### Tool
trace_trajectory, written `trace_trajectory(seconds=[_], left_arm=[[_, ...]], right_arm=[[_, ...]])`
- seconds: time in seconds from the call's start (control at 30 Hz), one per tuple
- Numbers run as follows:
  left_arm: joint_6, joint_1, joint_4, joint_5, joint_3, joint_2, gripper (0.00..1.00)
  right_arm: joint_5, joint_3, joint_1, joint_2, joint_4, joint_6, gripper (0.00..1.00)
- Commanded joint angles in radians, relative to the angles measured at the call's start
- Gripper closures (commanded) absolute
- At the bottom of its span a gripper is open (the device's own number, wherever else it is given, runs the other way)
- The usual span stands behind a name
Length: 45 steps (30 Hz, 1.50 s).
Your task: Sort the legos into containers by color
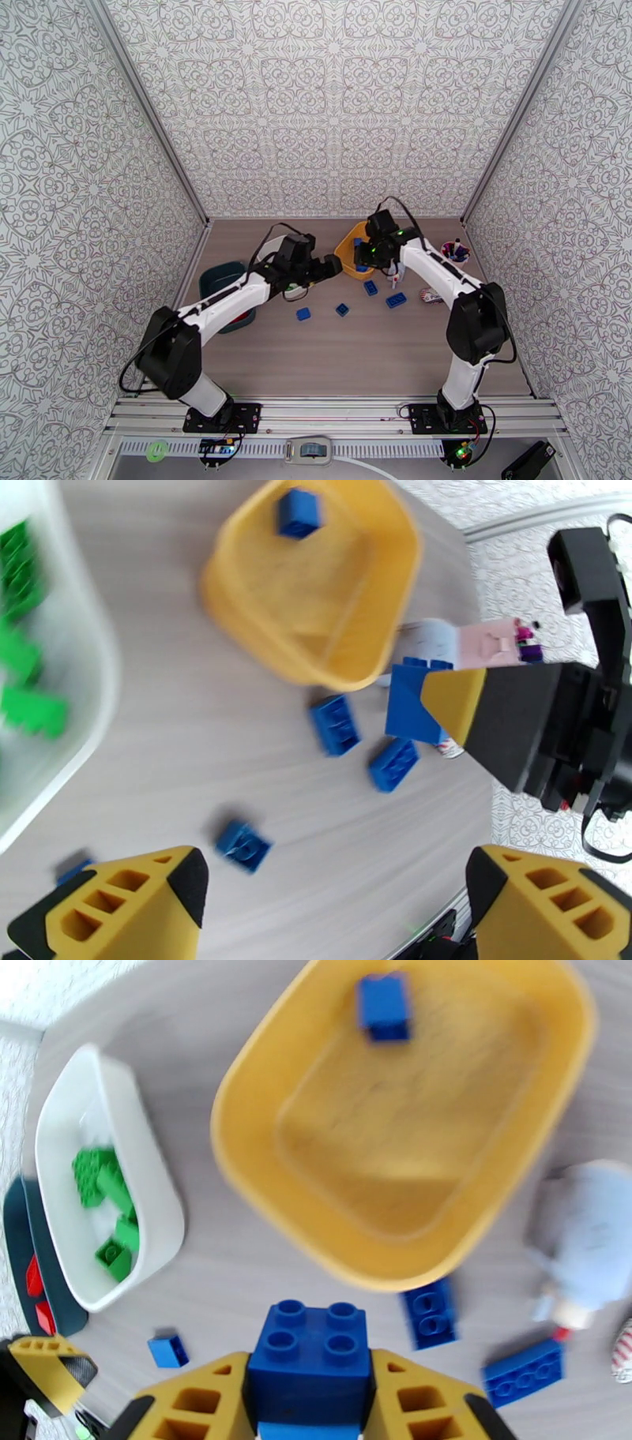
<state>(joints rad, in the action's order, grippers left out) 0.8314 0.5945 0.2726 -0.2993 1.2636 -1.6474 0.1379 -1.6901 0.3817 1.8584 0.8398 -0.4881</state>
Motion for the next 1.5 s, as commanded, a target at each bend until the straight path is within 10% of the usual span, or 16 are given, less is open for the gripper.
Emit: trace_trajectory(seconds=[0.0, 0.37, 1.47], left_arm=[[-0.028, 0.023, 0.02, -0.003, 0.08, -0.026, 0.09], [-0.041, 0.031, 0.092, 0.147, 0.002, 0.107, 0.08], [0.072, -0.052, 0.259, 0.369, -0.614, 0.671, 0.01]], right_arm=[[-0.032, -0.132, -0.029, 0.052, 0.062, 0.032, 0.64], [-0.083, -0.324, -0.055, 0.15, 0.177, 0.086, 0.38], [-0.107, 0.477, 0.361, -0.144, -0.107, -0.013, 0.26]])
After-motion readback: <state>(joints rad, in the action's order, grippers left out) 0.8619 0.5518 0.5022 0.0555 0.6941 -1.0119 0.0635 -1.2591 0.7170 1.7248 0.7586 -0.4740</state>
